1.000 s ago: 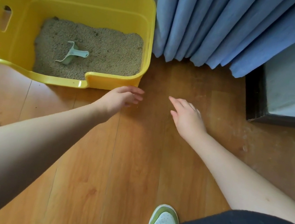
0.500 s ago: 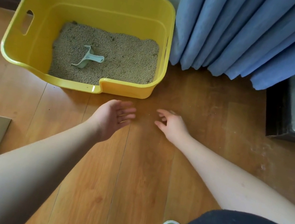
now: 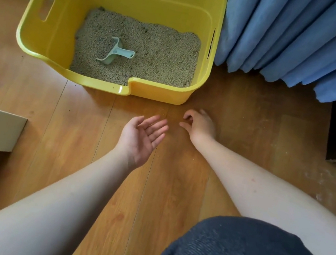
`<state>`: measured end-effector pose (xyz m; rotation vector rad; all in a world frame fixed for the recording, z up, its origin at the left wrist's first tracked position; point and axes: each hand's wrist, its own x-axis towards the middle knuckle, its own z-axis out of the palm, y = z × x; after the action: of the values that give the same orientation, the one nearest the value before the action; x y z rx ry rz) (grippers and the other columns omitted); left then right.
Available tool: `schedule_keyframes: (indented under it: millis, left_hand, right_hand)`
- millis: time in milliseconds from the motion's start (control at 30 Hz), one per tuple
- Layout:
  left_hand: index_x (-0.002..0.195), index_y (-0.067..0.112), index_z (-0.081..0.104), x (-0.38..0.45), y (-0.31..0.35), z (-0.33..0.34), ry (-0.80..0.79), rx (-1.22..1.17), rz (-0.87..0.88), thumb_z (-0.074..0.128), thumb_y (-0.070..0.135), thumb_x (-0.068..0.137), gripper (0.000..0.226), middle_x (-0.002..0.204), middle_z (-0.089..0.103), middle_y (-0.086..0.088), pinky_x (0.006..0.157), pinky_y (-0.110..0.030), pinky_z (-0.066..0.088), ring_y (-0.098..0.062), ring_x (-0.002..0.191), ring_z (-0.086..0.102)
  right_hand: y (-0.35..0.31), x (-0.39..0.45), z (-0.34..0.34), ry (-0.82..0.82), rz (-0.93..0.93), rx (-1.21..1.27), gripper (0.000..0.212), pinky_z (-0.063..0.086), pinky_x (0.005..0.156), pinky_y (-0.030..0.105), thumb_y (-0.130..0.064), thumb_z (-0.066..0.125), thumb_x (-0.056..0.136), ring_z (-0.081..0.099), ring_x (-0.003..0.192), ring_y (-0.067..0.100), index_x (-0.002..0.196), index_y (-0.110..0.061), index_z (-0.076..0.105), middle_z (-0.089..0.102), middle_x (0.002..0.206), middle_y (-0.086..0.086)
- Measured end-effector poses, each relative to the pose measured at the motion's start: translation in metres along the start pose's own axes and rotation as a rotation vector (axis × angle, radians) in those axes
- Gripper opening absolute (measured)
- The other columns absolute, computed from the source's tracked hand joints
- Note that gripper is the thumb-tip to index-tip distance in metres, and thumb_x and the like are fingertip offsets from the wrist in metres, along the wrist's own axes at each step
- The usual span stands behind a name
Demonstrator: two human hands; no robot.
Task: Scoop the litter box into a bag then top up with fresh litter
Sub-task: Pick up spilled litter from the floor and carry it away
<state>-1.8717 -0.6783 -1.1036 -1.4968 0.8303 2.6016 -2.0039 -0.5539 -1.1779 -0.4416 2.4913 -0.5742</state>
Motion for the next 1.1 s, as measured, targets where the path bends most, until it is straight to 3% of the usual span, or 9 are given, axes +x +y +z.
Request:
schedule_keyframes:
  millis: [133,267,400,500,600,900,1000,1100]
  left_hand:
    - [0.131,0.006,0.056,-0.002,0.000,-0.007,0.008,-0.002,0.000,0.028,0.031,0.102,0.048,0.122,0.068,-0.015,0.108,-0.040,0.043,-0.028,0.114,0.065]
    - [0.132,0.006,0.056,-0.002,-0.002,-0.017,0.029,0.002,0.004,0.027,0.030,0.102,0.048,0.122,0.068,-0.015,0.109,-0.041,0.042,-0.028,0.114,0.065]
    - [0.132,0.006,0.056,0.000,-0.003,-0.022,0.041,0.012,0.005,0.027,0.030,0.102,0.048,0.121,0.068,-0.015,0.108,-0.041,0.043,-0.028,0.114,0.065]
    - [0.131,0.006,0.056,-0.001,-0.003,-0.023,0.037,0.017,0.004,0.027,0.030,0.102,0.048,0.121,0.068,-0.015,0.109,-0.041,0.043,-0.028,0.114,0.065]
    - [0.131,0.006,0.057,-0.001,-0.002,-0.023,0.035,0.019,0.004,0.027,0.030,0.102,0.048,0.122,0.068,-0.015,0.108,-0.040,0.043,-0.028,0.115,0.064]
    - [0.131,0.006,0.057,-0.003,0.007,-0.030,0.049,0.015,0.007,0.026,0.031,0.102,0.049,0.123,0.067,-0.015,0.109,-0.040,0.042,-0.028,0.116,0.063]
    - [0.131,0.005,0.056,0.000,0.007,-0.029,0.057,0.000,0.003,0.026,0.031,0.102,0.049,0.124,0.066,-0.016,0.109,-0.041,0.043,-0.029,0.117,0.062]
    - [0.127,0.001,0.056,0.002,0.006,-0.022,0.045,-0.035,-0.006,0.026,0.032,0.103,0.049,0.115,0.069,-0.019,0.099,-0.039,0.050,-0.030,0.111,0.065]
  right_hand:
    - [0.001,0.001,0.000,0.036,0.004,0.001,0.009,0.036,0.071,0.024,-0.033,0.068,0.085,0.059,0.100,0.022,0.087,-0.024,0.067,0.060,0.114,0.003]
    - [0.004,0.002,0.000,0.023,0.021,-0.001,0.007,0.041,0.081,0.027,-0.034,0.066,0.086,0.056,0.115,0.024,0.085,-0.027,0.065,0.057,0.130,0.005]
    - [0.003,-0.001,-0.002,0.033,0.000,0.013,0.015,0.039,0.075,0.026,-0.033,0.066,0.087,0.054,0.112,0.018,0.100,-0.027,0.061,0.061,0.109,-0.004]
    - [-0.004,-0.004,-0.003,0.029,-0.020,0.014,0.019,0.042,0.077,0.027,-0.033,0.065,0.088,0.054,0.106,0.014,0.106,-0.029,0.062,0.060,0.107,-0.007]
    - [-0.008,-0.003,-0.002,0.051,-0.020,0.007,0.014,0.039,0.071,0.025,-0.032,0.064,0.088,0.053,0.090,0.011,0.102,-0.028,0.064,0.059,0.105,-0.008]
    - [-0.020,-0.007,-0.005,0.036,-0.018,0.005,0.008,0.048,0.073,0.031,-0.029,0.059,0.092,0.056,0.091,0.016,0.094,-0.024,0.065,0.056,0.108,-0.004]
    - [-0.037,-0.025,-0.003,0.097,-0.210,0.160,0.006,0.047,0.079,0.033,-0.024,0.063,0.089,0.057,0.091,0.021,0.090,-0.018,0.066,0.057,0.100,-0.001]
    - [-0.063,-0.056,-0.001,0.069,-0.435,0.136,0.005,0.042,0.081,0.036,-0.023,0.062,0.088,0.053,0.093,0.022,0.089,-0.020,0.066,0.060,0.097,0.001]
